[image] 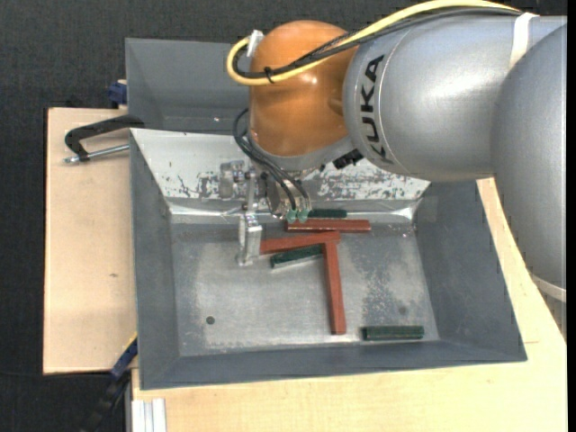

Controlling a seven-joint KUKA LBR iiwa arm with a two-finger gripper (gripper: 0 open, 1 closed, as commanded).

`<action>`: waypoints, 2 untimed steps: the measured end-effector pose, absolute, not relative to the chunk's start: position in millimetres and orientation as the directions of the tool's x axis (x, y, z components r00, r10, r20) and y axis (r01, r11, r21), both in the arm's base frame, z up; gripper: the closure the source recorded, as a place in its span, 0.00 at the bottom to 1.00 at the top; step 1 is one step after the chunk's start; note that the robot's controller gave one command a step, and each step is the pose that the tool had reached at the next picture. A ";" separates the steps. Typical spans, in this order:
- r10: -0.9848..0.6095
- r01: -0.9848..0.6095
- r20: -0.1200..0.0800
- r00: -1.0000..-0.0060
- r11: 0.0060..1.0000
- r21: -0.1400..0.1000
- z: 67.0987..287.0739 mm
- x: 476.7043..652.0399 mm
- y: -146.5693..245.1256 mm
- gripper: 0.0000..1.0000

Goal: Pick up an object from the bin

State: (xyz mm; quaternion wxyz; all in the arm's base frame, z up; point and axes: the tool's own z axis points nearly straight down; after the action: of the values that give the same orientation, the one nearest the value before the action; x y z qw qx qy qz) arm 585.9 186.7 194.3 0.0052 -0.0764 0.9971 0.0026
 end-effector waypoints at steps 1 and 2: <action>-0.336 -0.336 -0.005 -0.942 0.942 0.000 123.0 579.6 145.4 0.00; -0.428 -0.428 0.002 -0.904 0.904 0.001 87.9 569.0 130.3 0.00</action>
Offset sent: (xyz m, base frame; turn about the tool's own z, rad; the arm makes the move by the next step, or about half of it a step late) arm -0.0243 -0.0684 -0.1243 -0.3886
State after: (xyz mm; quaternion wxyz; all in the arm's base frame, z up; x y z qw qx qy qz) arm 569.0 130.3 87.9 -0.0010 -0.2194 0.9756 0.0003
